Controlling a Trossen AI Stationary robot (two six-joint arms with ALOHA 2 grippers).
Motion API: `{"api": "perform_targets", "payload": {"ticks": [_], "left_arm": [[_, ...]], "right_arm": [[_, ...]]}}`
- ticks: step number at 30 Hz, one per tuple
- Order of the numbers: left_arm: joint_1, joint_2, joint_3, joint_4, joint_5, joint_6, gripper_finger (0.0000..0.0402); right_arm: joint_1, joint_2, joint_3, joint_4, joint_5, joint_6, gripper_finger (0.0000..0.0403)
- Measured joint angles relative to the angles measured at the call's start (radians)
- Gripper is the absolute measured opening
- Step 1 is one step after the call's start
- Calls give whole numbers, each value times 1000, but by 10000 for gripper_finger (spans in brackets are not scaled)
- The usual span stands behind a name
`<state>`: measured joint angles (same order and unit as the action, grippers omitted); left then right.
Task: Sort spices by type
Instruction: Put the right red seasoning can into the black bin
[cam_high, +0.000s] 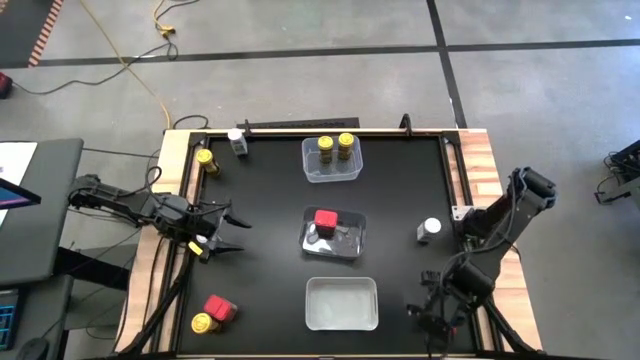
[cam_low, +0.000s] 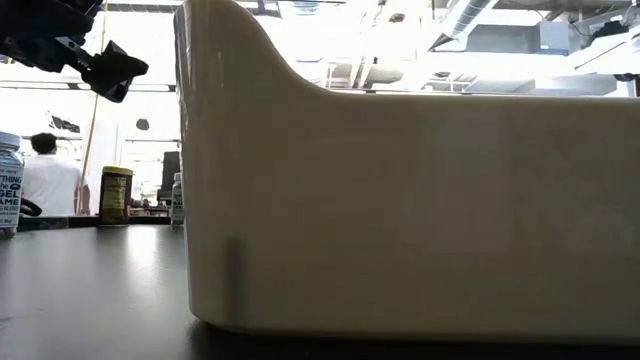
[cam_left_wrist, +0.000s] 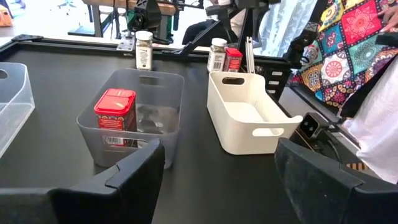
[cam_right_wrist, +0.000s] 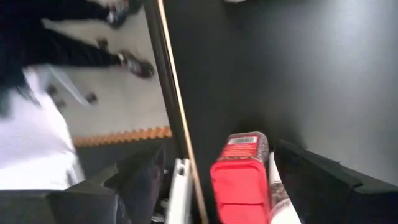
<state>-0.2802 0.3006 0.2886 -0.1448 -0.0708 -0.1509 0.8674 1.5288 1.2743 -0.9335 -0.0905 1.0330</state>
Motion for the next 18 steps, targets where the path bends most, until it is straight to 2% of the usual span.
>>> {"api": "perform_targets", "payload": {"ticks": [3,9,18], "left_arm": [[0,0,0,0,0,-2,292],[0,0,0,1,0,-19,292],[0,0,0,1,0,-24,292]], "right_arm": [[17,39,0,2,0,-70,325],[30,112,0,2,-1,-99,325],[66,135,0,-36,0,-170,325]]}}
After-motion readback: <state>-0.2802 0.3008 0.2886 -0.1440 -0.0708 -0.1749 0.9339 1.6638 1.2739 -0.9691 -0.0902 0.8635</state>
